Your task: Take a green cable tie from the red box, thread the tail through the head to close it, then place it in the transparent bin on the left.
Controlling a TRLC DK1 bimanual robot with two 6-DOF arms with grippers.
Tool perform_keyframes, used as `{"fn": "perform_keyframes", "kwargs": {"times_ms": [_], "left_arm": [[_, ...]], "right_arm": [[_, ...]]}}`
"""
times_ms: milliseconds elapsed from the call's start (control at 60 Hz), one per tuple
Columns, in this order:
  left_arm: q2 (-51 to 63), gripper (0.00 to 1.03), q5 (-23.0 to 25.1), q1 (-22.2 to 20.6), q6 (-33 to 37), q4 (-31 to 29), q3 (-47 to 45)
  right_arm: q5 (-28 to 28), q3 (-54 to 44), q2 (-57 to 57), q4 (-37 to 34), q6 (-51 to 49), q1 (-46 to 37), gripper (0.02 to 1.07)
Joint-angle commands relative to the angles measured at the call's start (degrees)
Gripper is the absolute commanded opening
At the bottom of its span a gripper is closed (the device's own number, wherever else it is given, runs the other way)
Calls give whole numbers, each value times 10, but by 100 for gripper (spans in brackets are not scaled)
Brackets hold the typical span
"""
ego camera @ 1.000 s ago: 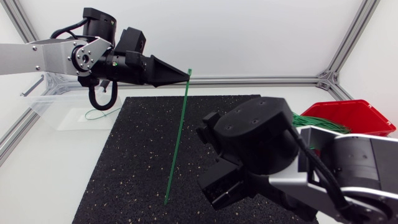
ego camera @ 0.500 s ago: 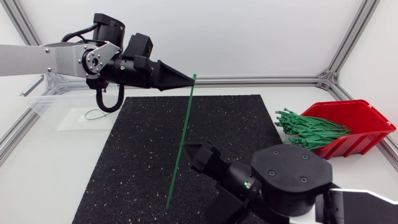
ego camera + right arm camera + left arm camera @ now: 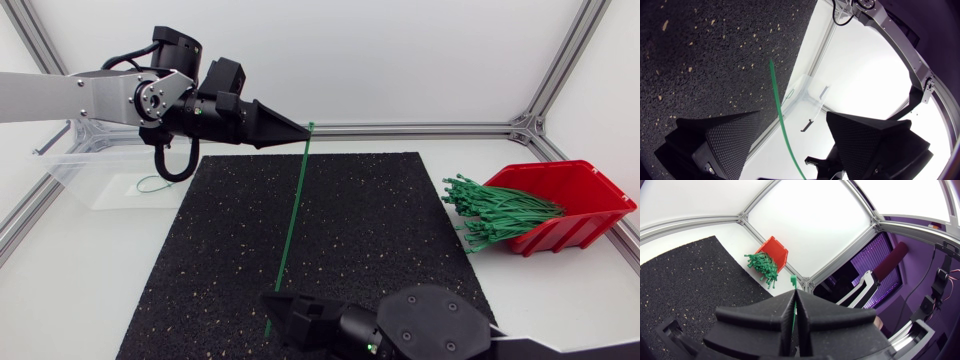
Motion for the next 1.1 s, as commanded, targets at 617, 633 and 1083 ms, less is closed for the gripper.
{"fn": "perform_keyframes", "kwargs": {"times_ms": [617,633,1083], "left_arm": [[1,4,12,5,10,-7,4],[1,4,12,5,10,-7,4],[1,4,12,5,12,-7,4]], "right_arm": [[-9,-9,119,105,-3,-1,46],[-9,-9,119,105,-3,-1,46],[-9,3,134,106,1,-7,37]]}}
